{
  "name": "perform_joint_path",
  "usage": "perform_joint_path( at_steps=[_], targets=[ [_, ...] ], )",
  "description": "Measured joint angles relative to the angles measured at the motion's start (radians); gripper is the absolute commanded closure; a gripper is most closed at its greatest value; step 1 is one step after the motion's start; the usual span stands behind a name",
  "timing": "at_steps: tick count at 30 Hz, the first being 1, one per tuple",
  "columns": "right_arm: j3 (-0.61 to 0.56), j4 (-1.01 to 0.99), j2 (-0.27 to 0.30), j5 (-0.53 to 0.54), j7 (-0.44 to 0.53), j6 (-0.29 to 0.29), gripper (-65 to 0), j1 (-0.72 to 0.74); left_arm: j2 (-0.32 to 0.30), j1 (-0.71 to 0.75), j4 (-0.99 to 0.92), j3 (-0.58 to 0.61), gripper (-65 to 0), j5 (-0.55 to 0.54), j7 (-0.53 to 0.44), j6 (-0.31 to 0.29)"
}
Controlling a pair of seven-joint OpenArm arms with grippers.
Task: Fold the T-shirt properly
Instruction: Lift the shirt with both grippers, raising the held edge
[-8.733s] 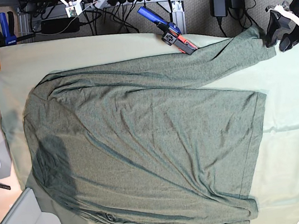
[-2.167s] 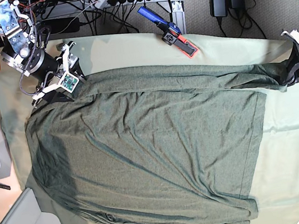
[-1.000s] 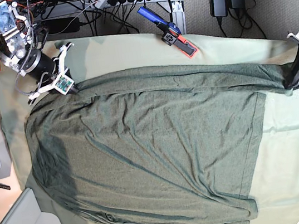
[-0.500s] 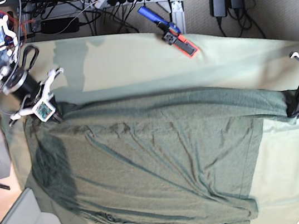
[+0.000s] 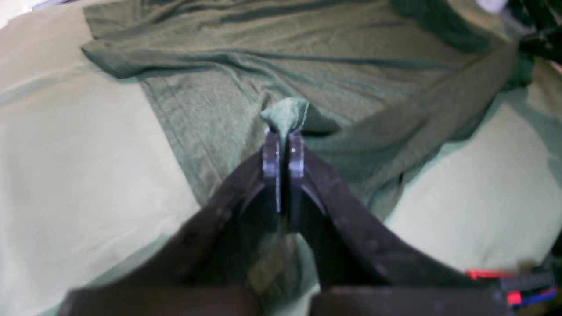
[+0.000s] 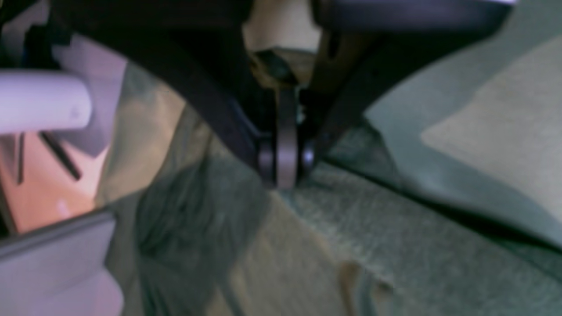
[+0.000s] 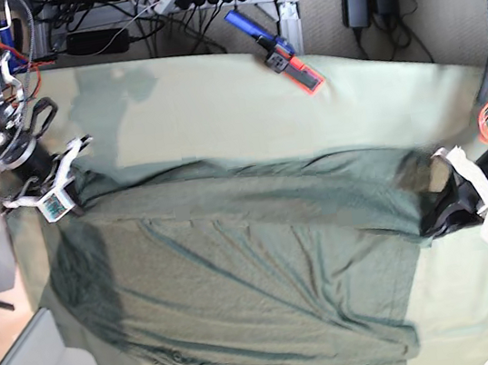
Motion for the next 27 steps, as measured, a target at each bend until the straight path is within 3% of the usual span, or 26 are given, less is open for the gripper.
perform_joint_path(
  at_steps=[6,7,11,13,18,21,23,27],
  targets=[
    [0.001,-0.118,-0.043,0.002,0.003,0.003,0.0,0.099,0.052,-0.066,-0.076,0.053,0.0,0.087,-0.001,0.000],
    [0.001,-0.130,-0.047,0.000,0.004,0.003,0.0,0.109,0.061,-0.068,-0.090,0.053,-2.2,0.094,-0.001,0.000],
    [0.001,-0.159,-0.058,-0.001,0.005,0.003,0.0,0.132,0.071,-0.064,-0.168,0.054,-24.9,0.104,-0.027,-0.001],
    [0.001,-0.160,-0.059,-0.001,0.008,0.003,0.0,0.134,0.070,-0.065,-0.208,0.055,-32.0,0.108,-0.069,0.000],
    [0.001,-0.166,-0.064,-0.001,0.008,0.003,0.0,0.134,0.069,-0.064,-0.247,0.053,-35.3,0.117,-0.063,0.000],
    [0.001,-0.166,-0.072,0.003,0.021,0.003,-21.9,0.134,0.069,-0.064,-0.237,0.034,-35.3,0.085,0.029,-0.001],
    [0.001,-0.166,-0.072,0.042,0.025,0.003,-32.9,0.134,0.057,-0.048,-0.183,0.019,-35.3,0.104,0.088,0.000],
    [0.002,-0.166,-0.072,0.066,0.024,0.003,-35.1,0.134,-0.014,0.045,0.043,0.020,-35.3,0.265,0.069,0.000]
  ],
)
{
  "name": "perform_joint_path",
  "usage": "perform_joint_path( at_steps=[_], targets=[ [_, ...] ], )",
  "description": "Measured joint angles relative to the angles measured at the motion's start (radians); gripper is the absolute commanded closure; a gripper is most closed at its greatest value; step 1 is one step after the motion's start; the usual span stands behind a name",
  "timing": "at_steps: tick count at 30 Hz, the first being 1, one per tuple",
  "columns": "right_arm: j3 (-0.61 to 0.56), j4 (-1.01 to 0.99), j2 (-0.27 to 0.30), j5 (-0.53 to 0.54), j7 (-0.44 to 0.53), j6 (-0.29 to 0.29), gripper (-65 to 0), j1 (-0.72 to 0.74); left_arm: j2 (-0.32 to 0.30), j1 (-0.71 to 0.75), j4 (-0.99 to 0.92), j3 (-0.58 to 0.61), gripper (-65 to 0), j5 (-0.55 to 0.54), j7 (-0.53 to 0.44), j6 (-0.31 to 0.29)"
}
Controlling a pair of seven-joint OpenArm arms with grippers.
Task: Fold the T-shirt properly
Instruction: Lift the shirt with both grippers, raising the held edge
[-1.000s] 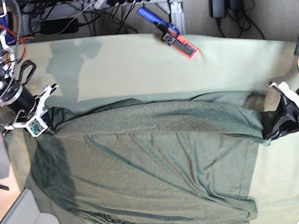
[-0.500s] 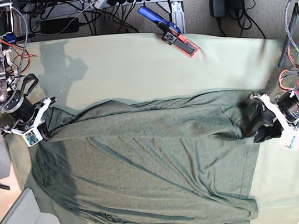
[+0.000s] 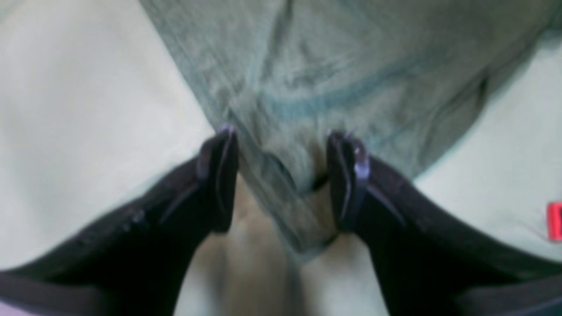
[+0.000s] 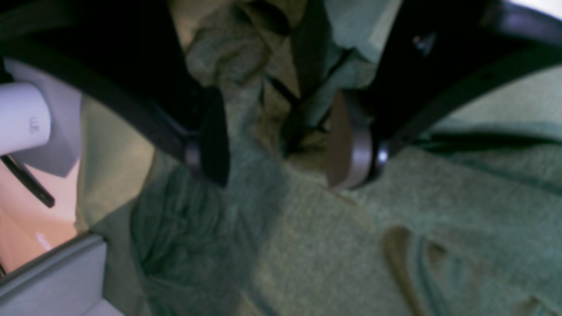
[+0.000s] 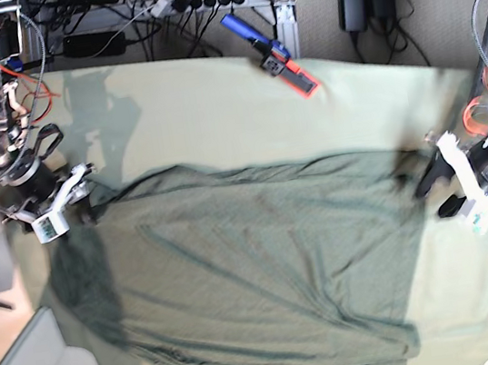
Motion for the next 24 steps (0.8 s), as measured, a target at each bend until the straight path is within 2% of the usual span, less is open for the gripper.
perform_joint_path(
  at_steps=[4,8,13,15,17,19,23,24],
  targets=[
    [0.002,0.003,0.000,0.000,0.001,0.000,-35.1,0.000,-0.098,0.140,0.193,0.001,-35.3,0.114,-0.099,-0.010],
    [0.001,0.032,0.000,-0.014,0.004,0.000,-35.1,0.000,-0.147,0.204,0.228,0.028,-35.3,0.259,-0.234,-0.009],
    [0.001,0.065,0.000,-0.084,0.001,0.000,-35.1,-0.001,-0.198,0.210,0.224,0.185,-35.3,0.487,-0.356,-0.010],
    [0.001,0.095,0.003,-0.103,0.003,0.000,-35.1,0.000,-0.224,0.201,0.223,0.266,-35.3,0.581,-0.377,0.005],
    [0.001,0.122,0.006,-0.112,0.002,0.000,-35.1,0.000,-0.235,0.180,0.213,0.339,-35.3,0.628,-0.380,0.043],
    [0.001,0.147,0.015,-0.110,-0.049,0.001,-35.1,0.000,-0.237,0.160,0.200,0.385,-35.3,0.669,-0.383,0.093],
    [-0.001,0.255,0.066,-0.101,-0.192,0.005,-35.1,-0.035,-0.238,0.130,0.163,0.402,-35.3,0.678,-0.383,0.109],
    [-0.003,0.289,0.086,-0.102,-0.204,0.012,-35.1,-0.055,-0.242,0.128,0.157,0.402,-35.4,0.677,-0.383,0.110]
  ],
)
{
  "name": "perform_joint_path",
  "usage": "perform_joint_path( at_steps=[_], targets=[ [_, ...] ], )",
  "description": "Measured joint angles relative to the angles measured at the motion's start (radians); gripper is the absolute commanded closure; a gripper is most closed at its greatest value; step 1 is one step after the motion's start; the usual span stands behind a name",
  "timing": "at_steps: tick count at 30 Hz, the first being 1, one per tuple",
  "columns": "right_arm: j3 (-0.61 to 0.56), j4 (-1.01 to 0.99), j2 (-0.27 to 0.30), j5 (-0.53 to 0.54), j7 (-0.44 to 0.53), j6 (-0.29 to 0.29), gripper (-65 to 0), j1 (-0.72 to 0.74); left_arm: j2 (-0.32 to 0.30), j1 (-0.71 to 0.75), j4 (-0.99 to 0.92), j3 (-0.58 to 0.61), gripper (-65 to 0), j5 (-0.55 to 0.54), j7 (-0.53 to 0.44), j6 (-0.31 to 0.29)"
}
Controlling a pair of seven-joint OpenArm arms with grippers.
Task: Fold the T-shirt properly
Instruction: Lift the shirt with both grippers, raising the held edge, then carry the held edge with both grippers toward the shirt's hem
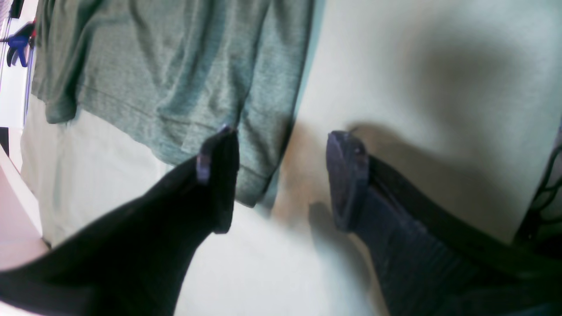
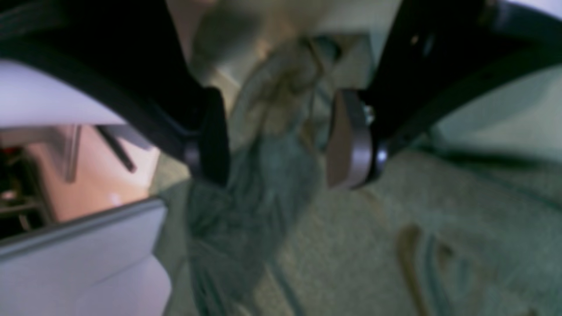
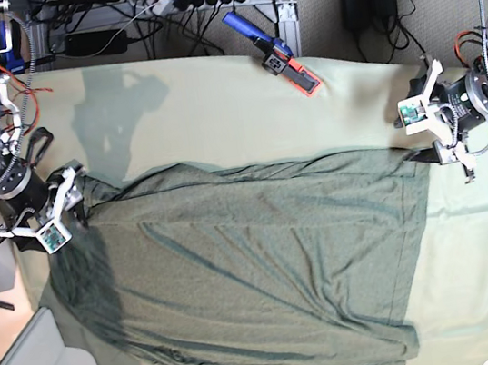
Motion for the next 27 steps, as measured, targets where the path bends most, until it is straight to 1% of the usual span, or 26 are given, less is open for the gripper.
perform_joint_path(
  at_steps=[1,3,5,7,9,10,11,12,13,16,19,22,27],
  targets=[
    [0.000,0.029,0.023,0.005,-0.008,0.011,-35.1,-0.027,-0.001,0.000,-0.003,0.000,-35.4,0.000,0.000,-0.001],
    [-0.002,0.069,0.066,-0.002,-0.008,0.019,-35.1,-0.084,-0.004,0.000,-0.005,0.000,-35.4,-0.054,0.000,0.001],
    [-0.003,0.072,0.098,-0.035,-0.003,0.023,-35.1,-0.127,-0.003,0.000,-0.005,0.000,-35.4,-0.069,0.000,0.001],
    [-0.003,0.068,0.127,-0.094,0.026,0.023,-35.1,-0.154,-0.003,0.000,-0.005,0.000,-35.4,-0.069,0.001,0.001],
    [-0.003,0.065,0.151,-0.124,0.071,0.022,-35.1,-0.179,-0.002,0.000,-0.005,0.000,-35.5,-0.070,0.000,0.001],
    [-0.003,0.063,0.157,-0.133,0.083,0.022,-35.1,-0.185,-0.003,0.000,-0.005,0.000,-35.5,-0.070,0.000,0.002],
    [-0.004,0.060,0.158,-0.138,0.088,0.022,-35.1,-0.190,-0.003,0.001,-0.005,0.000,-35.5,-0.070,0.001,0.025],
    [-0.012,0.055,0.158,-0.142,0.091,0.022,-35.1,-0.193,-0.003,0.000,-0.005,0.000,-35.5,-0.071,0.000,0.033],
    [-0.028,0.052,0.162,-0.152,0.096,0.022,-35.1,-0.194,-0.003,-0.001,-0.005,0.000,-35.5,-0.071,0.000,0.033],
    [-0.103,0.026,0.176,-0.211,0.118,0.022,-35.1,-0.195,-0.003,-0.002,-0.014,0.009,-35.5,-0.072,0.001,0.032],
    [-0.172,-0.014,0.182,-0.277,0.137,0.021,-35.1,-0.195,-0.003,-0.019,-0.024,0.052,-35.5,-0.070,0.001,0.035],
    [-0.181,-0.043,0.180,-0.272,0.144,0.021,-35.1,-0.195,-0.003,-0.054,-0.036,0.104,-35.5,-0.070,0.019,0.046],
    [-0.180,-0.061,0.180,-0.272,0.163,0.021,-35.1,-0.187,-0.003,-0.116,-0.076,0.172,-35.5,-0.046,0.038,0.090]
  ],
)
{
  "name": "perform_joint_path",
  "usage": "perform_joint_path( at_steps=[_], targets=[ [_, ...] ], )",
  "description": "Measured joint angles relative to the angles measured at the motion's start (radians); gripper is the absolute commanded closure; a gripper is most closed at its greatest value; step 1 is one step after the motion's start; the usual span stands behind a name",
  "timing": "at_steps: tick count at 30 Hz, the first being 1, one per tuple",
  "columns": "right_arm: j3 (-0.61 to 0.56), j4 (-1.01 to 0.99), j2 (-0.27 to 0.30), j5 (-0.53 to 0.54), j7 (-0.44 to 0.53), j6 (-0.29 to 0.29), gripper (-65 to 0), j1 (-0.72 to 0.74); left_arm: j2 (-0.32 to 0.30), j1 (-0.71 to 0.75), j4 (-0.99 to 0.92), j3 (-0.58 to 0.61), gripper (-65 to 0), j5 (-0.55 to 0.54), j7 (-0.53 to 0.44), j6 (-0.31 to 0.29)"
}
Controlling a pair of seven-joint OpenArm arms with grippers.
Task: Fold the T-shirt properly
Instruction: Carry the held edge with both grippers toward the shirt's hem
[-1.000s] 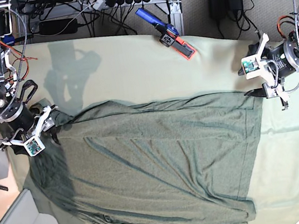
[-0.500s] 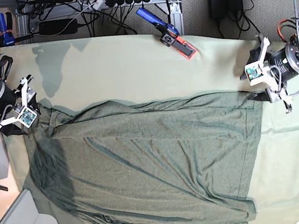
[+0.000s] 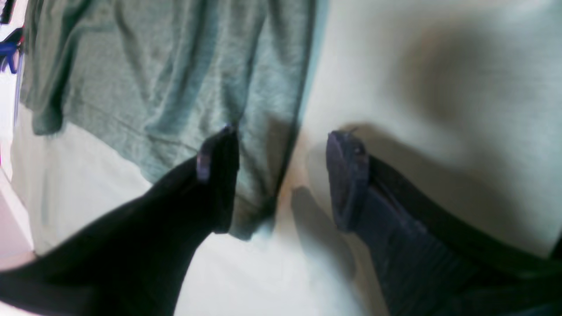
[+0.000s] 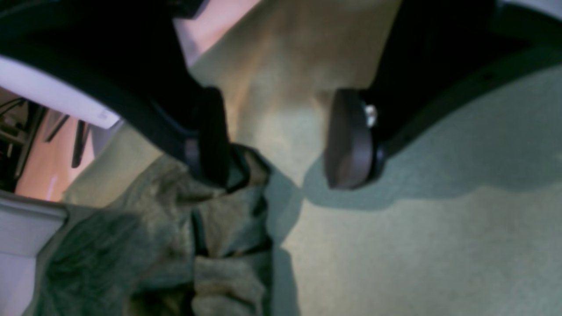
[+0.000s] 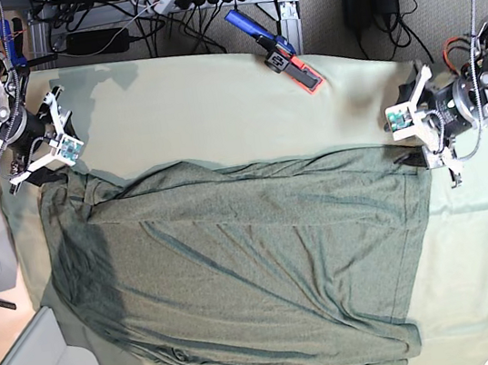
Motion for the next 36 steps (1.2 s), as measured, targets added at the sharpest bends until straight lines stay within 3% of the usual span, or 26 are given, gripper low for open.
perform_joint_path(
  at_steps=[7,17,24,36],
  targets=[
    [0.000,-0.031,-0.003,0.018,0.003,0.000,-35.1,0.072,0.000,-0.061,-0.041,0.055,-35.5,0.013,0.001,0.012],
    [0.000,-0.079,-0.005,0.018,0.060,0.000,-35.1,0.072,0.000,-0.081,-0.110,0.075,-35.5,0.028,-0.053,0.014],
    [-0.011,-0.091,-0.005,0.016,0.060,0.000,-35.1,0.072,0.018,-0.148,-0.185,0.150,-35.5,0.035,-0.069,0.029],
    [-0.042,-0.143,-0.064,0.008,0.070,0.000,-35.1,0.146,0.056,-0.203,-0.257,0.204,-35.5,0.042,-0.082,0.039]
  ],
)
